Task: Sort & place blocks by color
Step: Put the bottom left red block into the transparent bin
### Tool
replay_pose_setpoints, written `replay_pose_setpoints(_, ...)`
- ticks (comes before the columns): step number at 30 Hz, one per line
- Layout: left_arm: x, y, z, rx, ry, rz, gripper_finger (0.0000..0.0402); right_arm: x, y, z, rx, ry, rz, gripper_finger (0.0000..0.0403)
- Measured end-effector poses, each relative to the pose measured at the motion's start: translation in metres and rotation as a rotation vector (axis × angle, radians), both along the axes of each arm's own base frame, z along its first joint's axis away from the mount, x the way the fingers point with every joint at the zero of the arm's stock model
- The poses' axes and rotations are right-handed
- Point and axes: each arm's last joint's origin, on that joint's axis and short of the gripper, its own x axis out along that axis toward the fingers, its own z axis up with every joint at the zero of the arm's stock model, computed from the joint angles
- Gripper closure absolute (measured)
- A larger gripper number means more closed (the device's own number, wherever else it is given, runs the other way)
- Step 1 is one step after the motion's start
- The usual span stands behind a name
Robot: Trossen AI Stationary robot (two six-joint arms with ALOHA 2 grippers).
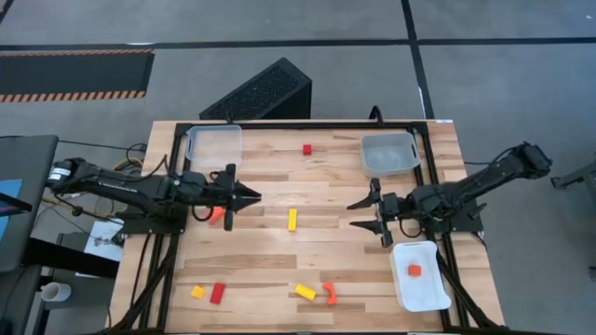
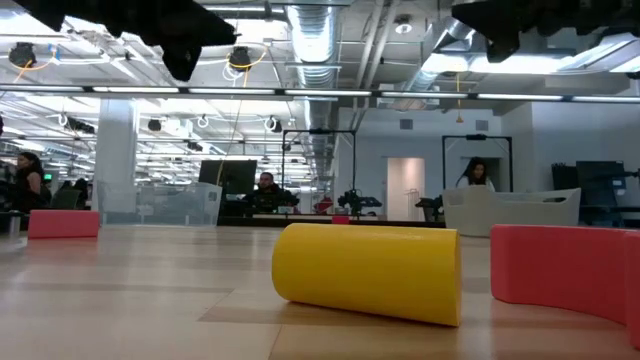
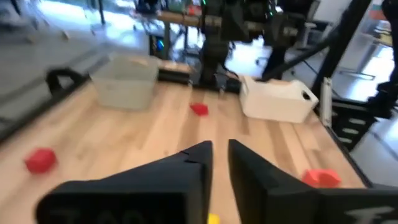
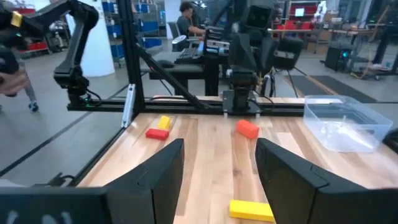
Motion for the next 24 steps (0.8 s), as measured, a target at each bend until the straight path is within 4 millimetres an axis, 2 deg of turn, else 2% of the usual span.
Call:
replay_pose_setpoints(2, 0.001, -0.001, -0.007, -0.034, 0.064, 0.001, 0.0319, -0.001, 0.002, 0.0, 0.0, 0.001, 0.009, 0.0182)
replay_pose_setpoints(6, -0.004, -0.005, -0.034, -0.052, 0.333, 0.025, 0.0254, -0.001, 0.003, 0.0, -0.001, 0.002, 0.018, 0.0182)
replay_pose_setpoints(10, -0.012, -0.019, -0.049, -0.153, 0.502, -0.034, 0.0209, -0.001, 0.002, 0.0, -0.001, 0.002, 0.01, 0.0182)
replay_pose_setpoints(14, -0.017, -0.044, -0.051, -0.172, 0.57, -0.104, 0.0195, -0.001, 0.002, 0.0, -0.001, 0.003, -0.015, 0.0182)
replay_pose_setpoints(20, -0.025, -0.077, -0.033, -0.124, 0.714, -0.066, 0.0194, -0.001, 0.002, 0.0, 0.018, 0.005, -0.016, 0.0182)
replay_pose_setpoints(22, -0.025, -0.087, -0.027, -0.191, 0.742, -0.001, 0.0193, -0.001, 0.002, 0.0, 0.025, 0.006, -0.016, 0.0182)
replay_pose_setpoints(24, -0.024, -0.096, -0.028, -0.335, 0.775, 0.122, 0.0193, -0.001, 0.002, 0.0, 0.032, 0.006, -0.016, 0.0182)
